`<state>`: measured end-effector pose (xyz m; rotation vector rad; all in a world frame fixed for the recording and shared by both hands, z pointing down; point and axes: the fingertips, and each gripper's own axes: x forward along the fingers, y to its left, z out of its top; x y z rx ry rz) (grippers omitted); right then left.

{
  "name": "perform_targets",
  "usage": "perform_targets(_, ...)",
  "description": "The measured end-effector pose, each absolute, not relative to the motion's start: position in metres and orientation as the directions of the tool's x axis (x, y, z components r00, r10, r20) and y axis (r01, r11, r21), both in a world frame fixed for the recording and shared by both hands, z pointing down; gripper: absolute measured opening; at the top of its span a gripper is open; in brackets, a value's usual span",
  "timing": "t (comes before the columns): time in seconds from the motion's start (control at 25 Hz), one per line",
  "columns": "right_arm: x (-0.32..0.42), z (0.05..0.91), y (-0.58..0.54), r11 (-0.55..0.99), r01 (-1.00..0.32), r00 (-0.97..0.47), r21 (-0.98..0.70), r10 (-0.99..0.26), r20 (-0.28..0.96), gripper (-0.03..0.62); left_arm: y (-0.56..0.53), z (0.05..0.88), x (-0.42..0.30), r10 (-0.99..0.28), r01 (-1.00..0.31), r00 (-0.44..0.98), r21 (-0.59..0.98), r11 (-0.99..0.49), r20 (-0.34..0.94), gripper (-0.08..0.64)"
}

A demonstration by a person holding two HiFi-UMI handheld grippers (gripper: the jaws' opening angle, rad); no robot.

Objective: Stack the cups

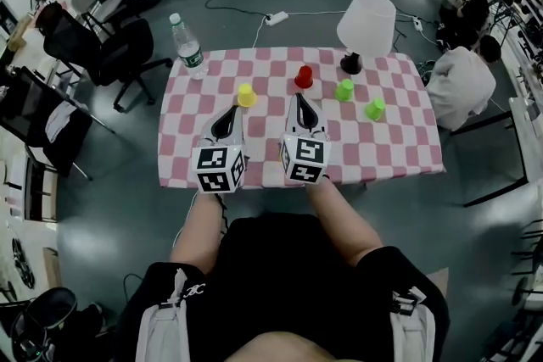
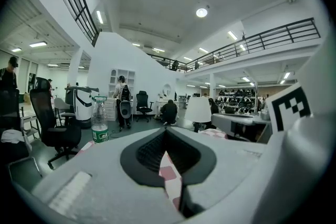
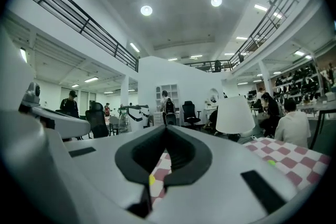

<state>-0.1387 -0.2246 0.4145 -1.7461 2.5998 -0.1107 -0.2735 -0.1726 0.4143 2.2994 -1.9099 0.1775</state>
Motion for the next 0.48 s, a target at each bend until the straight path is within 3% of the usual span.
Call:
perform_targets(0.36, -0.216, 0.443, -0.236, 0.391, -0.918, -0.395, -0.073, -0.917, 0.051, 0.017, -0.170, 0.423, -0.344, -0.966, -0.987, 0.163, 0.035, -0.159, 0.200, 0.015)
perform_targets(0.44, -0.235, 0.454, -0.242, 0.421, -0.902, -0.427, -0.091, -0.902, 0.063, 0.232, -0.168, 0.425, -0.357, -0.968, -0.988, 0.153, 0.039, -0.148, 0.201, 0.015)
perform_targets(0.48, -0.244, 0.461, -0.245, 0.431, -0.897, -0.438, -0.097, -0.896, 0.076, 0.256, -0.167, 0.427, -0.364, -0.968, -0.989, 0.148, 0.041, -0.142, 0.202, 0.015)
